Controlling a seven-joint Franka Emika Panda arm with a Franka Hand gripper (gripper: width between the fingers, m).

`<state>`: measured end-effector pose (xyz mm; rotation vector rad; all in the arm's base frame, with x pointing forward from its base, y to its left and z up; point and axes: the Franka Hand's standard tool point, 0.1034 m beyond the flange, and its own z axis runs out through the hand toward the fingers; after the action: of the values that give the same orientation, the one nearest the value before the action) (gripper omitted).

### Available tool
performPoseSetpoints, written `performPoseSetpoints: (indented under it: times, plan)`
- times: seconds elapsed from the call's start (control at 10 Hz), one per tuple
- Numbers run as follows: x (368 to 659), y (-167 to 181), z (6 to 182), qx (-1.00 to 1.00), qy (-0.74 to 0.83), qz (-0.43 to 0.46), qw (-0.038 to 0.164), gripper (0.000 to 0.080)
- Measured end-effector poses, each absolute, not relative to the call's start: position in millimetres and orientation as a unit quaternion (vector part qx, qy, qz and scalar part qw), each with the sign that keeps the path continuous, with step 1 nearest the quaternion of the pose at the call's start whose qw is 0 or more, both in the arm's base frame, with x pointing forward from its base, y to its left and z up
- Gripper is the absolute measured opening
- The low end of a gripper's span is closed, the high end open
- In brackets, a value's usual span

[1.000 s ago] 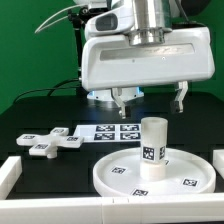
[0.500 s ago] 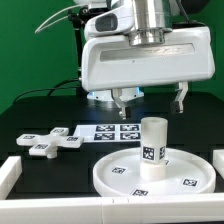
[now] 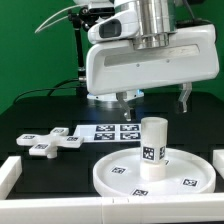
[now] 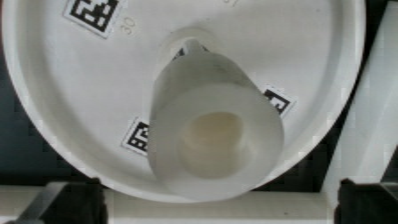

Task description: Assemble round table

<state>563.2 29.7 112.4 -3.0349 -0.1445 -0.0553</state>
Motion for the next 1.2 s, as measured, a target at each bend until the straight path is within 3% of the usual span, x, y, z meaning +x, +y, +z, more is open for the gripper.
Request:
performPoseSetpoints:
  times: [0.2,0.4,0.5,1.2]
  plan:
    - [561.4,35.1,111.9,-0.996,-0.051,0.037,0.063,0.0649]
    - [565.8,30.6,105.6,-0.993,-0.111,0.013,0.033,0.0649]
    - [565.5,29.5,104.1,-0.991,-0.130,0.012,0.027,0.0649]
    - [562.0,12.8,86.7,-0.990,-0.138,0.005,0.027,0.0649]
